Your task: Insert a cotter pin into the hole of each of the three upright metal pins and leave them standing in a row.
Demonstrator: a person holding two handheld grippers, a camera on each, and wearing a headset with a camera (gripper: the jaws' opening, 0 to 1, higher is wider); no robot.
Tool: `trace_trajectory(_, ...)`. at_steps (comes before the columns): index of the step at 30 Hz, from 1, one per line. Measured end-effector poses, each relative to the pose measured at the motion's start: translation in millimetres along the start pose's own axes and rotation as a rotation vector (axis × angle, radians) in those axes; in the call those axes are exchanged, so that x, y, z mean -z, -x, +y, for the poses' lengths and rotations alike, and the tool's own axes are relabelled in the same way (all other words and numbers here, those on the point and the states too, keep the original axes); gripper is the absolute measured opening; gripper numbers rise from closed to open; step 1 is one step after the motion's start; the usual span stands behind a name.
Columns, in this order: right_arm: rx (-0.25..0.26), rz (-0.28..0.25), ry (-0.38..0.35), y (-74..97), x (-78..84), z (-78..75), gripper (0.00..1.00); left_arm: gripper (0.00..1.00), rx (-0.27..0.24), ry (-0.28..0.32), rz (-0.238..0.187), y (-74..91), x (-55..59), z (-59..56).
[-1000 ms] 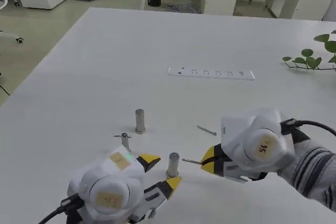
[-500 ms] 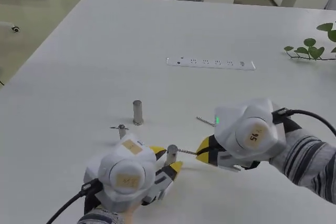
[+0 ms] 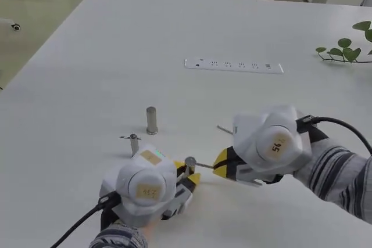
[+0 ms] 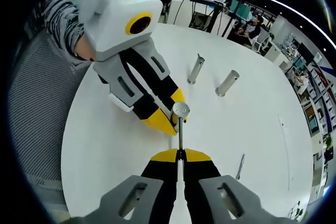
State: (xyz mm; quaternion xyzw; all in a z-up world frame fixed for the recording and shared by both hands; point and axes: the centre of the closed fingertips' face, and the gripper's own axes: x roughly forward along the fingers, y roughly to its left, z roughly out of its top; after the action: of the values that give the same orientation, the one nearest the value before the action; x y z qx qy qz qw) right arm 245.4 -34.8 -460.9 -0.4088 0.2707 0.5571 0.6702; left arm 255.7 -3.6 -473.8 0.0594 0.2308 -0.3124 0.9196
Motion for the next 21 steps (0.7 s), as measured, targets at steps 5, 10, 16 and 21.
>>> trace_trajectory(5,-0.001,0.009,0.004,0.5,-0.2,0.5,0.0,0.1,0.005,-0.014,0.002,-1.7,2.4,-0.2)
trace_trajectory(10,0.01,0.018,0.028,4.8,-2.9,1.8,0.0,0.1,0.007,-0.008,-0.004,-1.7,2.8,-0.1)
trace_trajectory(16,0.01,-0.008,0.023,9.7,-11.5,1.5,0.0,0.1,0.007,-0.011,-0.006,-2.2,3.5,0.2)
trace_trajectory(21,0.013,-0.011,0.029,7.8,-14.7,0.7,0.0,0.1,0.008,-0.008,-0.006,-1.9,3.2,0.1)
